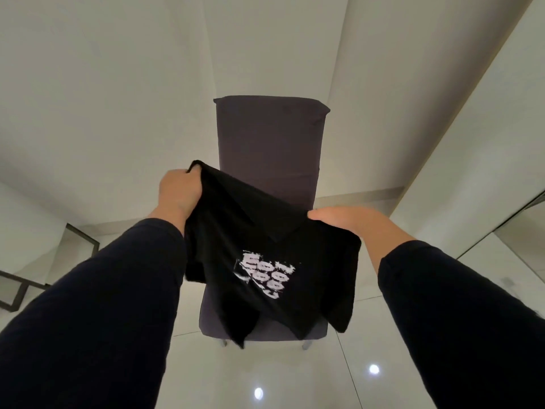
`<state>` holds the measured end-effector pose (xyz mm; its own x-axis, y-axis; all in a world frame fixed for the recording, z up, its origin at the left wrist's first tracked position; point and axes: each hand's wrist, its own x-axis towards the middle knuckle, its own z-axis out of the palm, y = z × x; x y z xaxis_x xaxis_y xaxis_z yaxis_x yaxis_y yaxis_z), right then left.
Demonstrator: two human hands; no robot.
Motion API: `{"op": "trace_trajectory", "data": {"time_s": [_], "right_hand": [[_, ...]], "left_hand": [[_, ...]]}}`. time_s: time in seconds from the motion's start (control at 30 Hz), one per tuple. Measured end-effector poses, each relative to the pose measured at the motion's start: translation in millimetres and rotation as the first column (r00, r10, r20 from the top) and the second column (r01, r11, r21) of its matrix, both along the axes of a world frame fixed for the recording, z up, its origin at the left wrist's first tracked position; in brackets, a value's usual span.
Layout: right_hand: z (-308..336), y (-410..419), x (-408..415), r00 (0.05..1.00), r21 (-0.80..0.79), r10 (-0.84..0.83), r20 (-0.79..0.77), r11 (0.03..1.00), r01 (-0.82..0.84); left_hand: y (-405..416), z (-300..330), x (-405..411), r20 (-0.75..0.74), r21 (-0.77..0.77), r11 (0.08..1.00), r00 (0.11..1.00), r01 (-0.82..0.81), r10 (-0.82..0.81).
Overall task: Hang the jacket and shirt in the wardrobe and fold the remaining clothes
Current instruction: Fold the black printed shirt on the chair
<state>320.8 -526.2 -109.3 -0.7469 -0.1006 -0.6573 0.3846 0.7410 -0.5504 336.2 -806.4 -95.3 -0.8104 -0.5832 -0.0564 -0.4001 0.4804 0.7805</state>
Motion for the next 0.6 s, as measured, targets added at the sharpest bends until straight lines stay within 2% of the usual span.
{"op": "trace_trajectory", "data": {"time_s": [0.07,0.1,0.13,0.17,0.2,0.23,0.27,0.33,0.4,0.47,0.53,0.6], "right_hand": [[-9,0,-6,0.986,-0.191,-0.031,0.163,0.980,0.062],[-10,-2,-4,0.968,-0.244,0.028,0.250,0.969,0.036],[-10,-2,-4,0.948,-0.222,0.099,0.303,0.974,-0.031],[-13,-1,-4,0.931,-0.070,0.183,0.316,0.983,-0.170],[-17,1,-5,0.928,0.180,0.266,0.260,0.931,-0.318],[-22,2,-6,0.923,0.400,0.346,0.171,0.831,-0.386],[-27,5,-9,0.916,0.496,0.391,0.089,0.780,-0.381],[-34,15,-15,0.956,0.377,0.295,-0.006,0.886,-0.271],[-34,23,-19,0.996,0.117,0.068,-0.054,0.991,-0.061],[-36,27,-27,0.988,-0.086,-0.141,-0.063,0.987,0.135],[-37,27,-35,0.972,-0.114,-0.228,-0.046,0.968,0.222],[-38,25,-42,0.978,0.023,-0.206,-0.028,0.978,0.207]], "left_hand": [[-6,-4,-2,-0.006,0.004,0.999,0.999,-0.043,0.043],[-6,-6,-2,0.009,-0.002,0.998,0.998,-0.059,0.059],[-6,-8,-2,0.027,-0.015,0.998,0.998,-0.063,0.063],[-7,-10,-2,0.040,-0.025,0.998,0.997,-0.063,0.064],[-8,-14,-3,0.043,-0.043,0.997,0.997,-0.061,0.063],[-9,-16,-2,0.047,-0.059,0.996,0.997,-0.066,0.068],[-10,-18,-1,0.048,-0.072,0.995,0.996,-0.073,0.077],[-15,-20,2,0.042,-0.103,0.990,0.994,-0.093,0.098],[-16,-19,5,0.108,-0.118,0.990,0.990,-0.076,0.089],[-12,-19,2,0.279,-0.096,0.995,0.960,0.003,0.024],[-3,-17,0,0.471,-0.034,0.994,0.879,0.100,-0.072],[4,-17,-1,0.621,-0.013,0.992,0.778,0.126,-0.091]]}}
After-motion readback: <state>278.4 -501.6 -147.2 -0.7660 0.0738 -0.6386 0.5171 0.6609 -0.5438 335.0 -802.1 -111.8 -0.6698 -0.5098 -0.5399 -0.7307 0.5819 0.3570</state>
